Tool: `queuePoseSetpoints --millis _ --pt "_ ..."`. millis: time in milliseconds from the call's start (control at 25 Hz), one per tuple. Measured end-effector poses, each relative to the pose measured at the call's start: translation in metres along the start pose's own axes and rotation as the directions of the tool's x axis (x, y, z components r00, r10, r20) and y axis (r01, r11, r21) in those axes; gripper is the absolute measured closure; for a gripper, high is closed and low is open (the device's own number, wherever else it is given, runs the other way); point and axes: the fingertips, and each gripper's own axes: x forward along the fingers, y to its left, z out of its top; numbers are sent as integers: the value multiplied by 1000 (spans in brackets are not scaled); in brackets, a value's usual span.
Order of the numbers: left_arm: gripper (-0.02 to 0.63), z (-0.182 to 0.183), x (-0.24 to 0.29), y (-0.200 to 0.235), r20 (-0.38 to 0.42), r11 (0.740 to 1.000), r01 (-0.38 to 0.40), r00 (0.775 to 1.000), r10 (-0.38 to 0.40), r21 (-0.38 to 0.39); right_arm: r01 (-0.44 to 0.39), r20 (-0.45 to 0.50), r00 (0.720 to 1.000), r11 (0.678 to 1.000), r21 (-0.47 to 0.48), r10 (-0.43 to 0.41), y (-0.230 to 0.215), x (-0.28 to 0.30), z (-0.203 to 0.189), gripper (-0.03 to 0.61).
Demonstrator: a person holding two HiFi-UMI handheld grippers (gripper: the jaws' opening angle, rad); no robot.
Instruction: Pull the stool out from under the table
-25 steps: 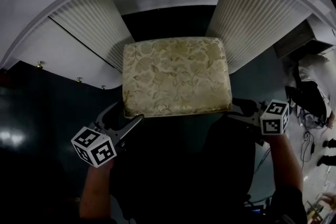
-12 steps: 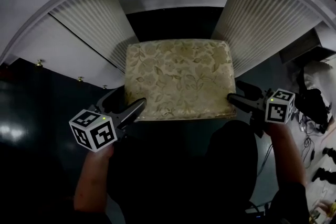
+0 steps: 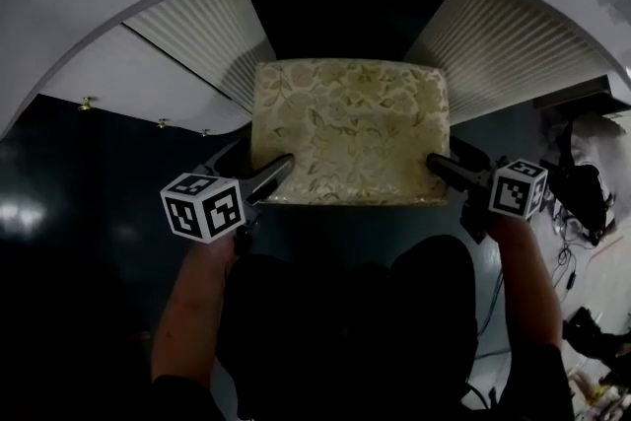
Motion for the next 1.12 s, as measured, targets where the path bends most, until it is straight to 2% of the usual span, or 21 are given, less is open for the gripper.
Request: queuePoseSetpoints --millis 80,240,360,520,640,760,840,1000,1120 --pt "189 -4 0 2 -40 999 -8 999 6 -40 37 -34 999 999 1 -37 -1 4 2 258" --pt "189 -1 -1 -1 -106 998 -7 994 0 -70 96 -83 992 995 2 -95 -7 6 6 245" --pt "189 5 -3 1 -112 991 -16 994 1 -130 105 -101 990 994 13 -103 -11 7 4 242" --pt "184 1 4 6 -153 991 -57 987 38 -121 99 -139 986 994 48 -92 -16 6 -5 227" --pt "175 -4 8 7 -163 982 -44 987 14 -181 46 -144 989 991 127 -27 -11 11 -8 224" --pt "167 -8 11 4 -149 964 4 988 -46 -267 -28 -123 990 965 261 62 -5 15 -12 224" --pt "169 -9 15 0 -148 958 30 986 -76 -286 -44 -104 991 949 311 80 -3 15 -14 225" --pt "160 -10 20 -3 -156 961 26 985 -71 -274 -55 -65 995 955 293 77 1 16 -12 225" --pt "160 -11 19 -3 -162 960 17 985 -65 -281 -13 -92 995 973 230 35 -6 16 -15 225"
